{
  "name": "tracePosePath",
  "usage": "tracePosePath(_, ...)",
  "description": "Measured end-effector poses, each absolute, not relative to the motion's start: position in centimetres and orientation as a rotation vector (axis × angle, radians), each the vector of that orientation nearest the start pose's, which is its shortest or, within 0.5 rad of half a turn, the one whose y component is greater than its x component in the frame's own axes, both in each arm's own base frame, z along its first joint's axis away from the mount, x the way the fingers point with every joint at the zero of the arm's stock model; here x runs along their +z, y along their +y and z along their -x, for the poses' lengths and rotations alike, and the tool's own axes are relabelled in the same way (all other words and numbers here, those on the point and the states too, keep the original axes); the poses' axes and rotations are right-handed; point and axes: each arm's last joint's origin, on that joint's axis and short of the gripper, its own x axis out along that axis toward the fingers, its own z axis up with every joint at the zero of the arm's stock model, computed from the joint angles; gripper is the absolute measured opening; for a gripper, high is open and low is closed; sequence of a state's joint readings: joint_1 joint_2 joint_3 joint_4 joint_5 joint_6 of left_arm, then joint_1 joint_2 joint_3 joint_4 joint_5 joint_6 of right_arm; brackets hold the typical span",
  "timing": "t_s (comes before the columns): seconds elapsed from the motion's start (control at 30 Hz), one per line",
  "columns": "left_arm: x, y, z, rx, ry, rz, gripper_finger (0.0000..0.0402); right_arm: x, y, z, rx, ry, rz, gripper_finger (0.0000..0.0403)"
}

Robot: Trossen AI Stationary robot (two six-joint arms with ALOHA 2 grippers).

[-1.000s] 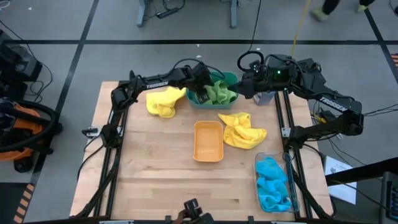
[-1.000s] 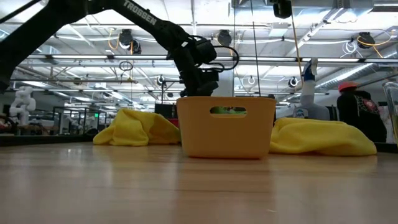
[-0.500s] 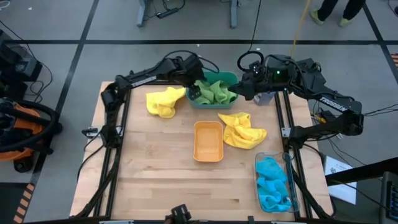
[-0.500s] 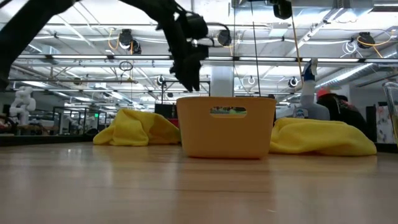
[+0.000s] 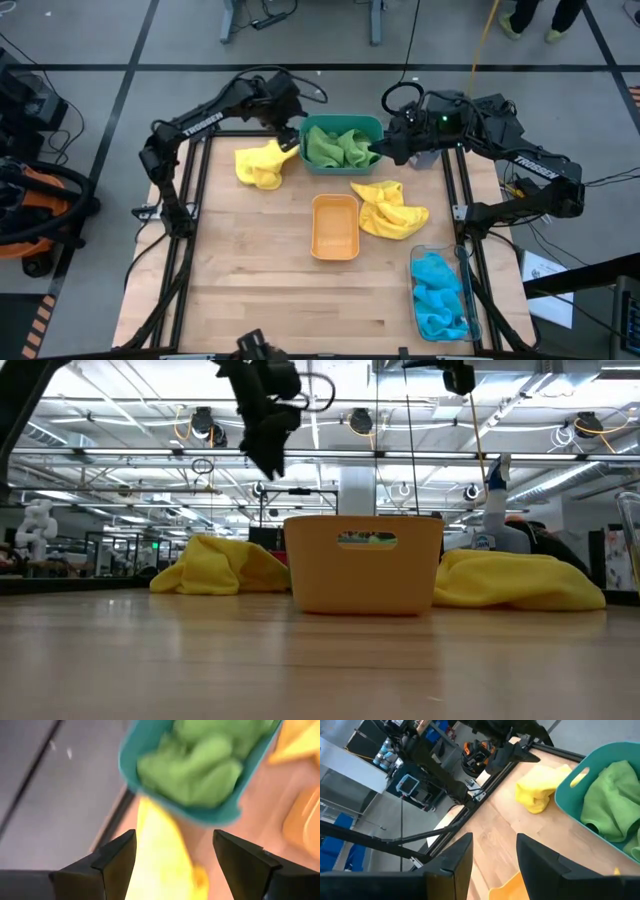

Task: Sort microfiber towel by color & place in baskets
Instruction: Put the left yellow microfiber towel into the yellow bin

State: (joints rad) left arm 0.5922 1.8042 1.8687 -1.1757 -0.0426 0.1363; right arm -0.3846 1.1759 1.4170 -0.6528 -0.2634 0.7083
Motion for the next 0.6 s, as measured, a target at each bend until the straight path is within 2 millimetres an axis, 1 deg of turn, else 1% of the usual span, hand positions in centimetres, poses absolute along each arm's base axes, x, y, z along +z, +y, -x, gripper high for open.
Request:
tracePosePath(0.17, 32.4, 20.8, -28.4, 0.455, 1.284, 0.31, 0.0269, 42.2, -7.5, -21.5, -0.253, 0.384, -0.832, 0.0144)
tracePosePath(0.3, 30.1, 20.6, -28.1, 0.437, 1.343, 0.394, 0.0269, 42.0, -7.2, -21.6, -0.245, 0.404, -0.833, 0.0144)
tracePosePath(0.43, 28.0, 20.1, -27.7, 0.404, 1.395, 0.428, 0.0269, 42.0, -6.9, -21.7, -0.239, 0.407, -0.829, 0.0144)
tracePosePath(0.5, 26.8, 19.9, -27.5, 0.417, 1.435, 0.444, 0.0269, 42.0, -6.8, -21.7, -0.237, 0.408, -0.828, 0.0144)
tracePosePath(0.6, 25.4, 19.5, -27.1, 0.508, 1.512, 0.413, 0.0269, 42.0, -6.7, -21.7, -0.238, 0.408, -0.827, 0.0144)
